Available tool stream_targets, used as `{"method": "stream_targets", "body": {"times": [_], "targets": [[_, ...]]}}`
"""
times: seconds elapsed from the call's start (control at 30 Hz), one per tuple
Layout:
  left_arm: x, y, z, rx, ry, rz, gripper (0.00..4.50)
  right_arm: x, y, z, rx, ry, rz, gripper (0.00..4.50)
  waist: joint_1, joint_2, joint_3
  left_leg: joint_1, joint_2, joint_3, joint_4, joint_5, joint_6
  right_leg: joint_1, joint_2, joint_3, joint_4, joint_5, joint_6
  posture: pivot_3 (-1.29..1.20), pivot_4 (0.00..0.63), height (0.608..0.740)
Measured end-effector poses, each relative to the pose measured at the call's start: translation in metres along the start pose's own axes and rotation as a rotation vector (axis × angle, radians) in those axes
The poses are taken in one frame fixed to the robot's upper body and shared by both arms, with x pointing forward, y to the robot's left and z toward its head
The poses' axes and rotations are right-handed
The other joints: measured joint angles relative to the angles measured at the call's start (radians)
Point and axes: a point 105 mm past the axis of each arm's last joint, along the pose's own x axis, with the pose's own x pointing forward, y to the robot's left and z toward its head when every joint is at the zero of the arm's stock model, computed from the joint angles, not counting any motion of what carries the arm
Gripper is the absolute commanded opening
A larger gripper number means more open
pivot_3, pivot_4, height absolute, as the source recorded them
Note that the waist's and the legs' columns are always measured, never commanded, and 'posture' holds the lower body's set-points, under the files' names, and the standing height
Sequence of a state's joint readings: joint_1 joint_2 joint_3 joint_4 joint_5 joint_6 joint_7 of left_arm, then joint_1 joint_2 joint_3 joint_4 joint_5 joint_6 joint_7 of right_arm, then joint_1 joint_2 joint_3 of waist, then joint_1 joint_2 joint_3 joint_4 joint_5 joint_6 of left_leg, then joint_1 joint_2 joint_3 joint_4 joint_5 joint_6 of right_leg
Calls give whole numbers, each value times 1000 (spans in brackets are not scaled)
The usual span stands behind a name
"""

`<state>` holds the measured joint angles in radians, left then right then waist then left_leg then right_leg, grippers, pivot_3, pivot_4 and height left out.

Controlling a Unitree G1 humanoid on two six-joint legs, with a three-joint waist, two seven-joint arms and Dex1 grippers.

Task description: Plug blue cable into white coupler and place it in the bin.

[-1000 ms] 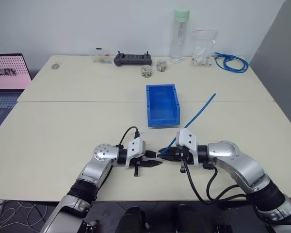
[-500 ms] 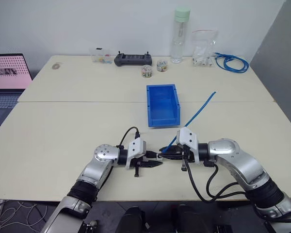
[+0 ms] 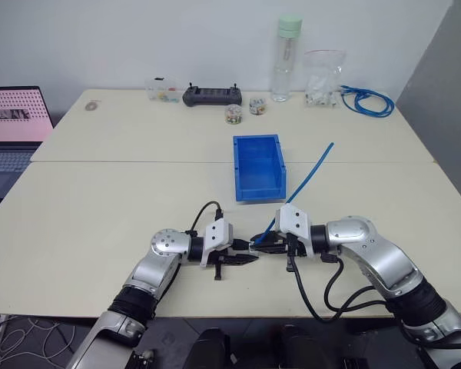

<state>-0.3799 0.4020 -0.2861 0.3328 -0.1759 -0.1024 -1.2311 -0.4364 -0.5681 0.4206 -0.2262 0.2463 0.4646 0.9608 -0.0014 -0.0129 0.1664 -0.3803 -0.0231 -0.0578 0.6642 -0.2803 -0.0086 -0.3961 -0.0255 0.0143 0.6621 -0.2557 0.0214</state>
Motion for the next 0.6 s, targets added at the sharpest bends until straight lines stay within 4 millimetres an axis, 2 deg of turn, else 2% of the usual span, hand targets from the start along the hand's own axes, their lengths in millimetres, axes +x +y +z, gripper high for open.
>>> {"method": "stream_targets", "body": {"times": [0.6], "targets": [[1,0,0,2,2,-3,780,6,1,0,-129,96,88,181,0,1,-1,1,0,-1,0,0,0,2,0,0,-1,0,0,0,150,740]]}}
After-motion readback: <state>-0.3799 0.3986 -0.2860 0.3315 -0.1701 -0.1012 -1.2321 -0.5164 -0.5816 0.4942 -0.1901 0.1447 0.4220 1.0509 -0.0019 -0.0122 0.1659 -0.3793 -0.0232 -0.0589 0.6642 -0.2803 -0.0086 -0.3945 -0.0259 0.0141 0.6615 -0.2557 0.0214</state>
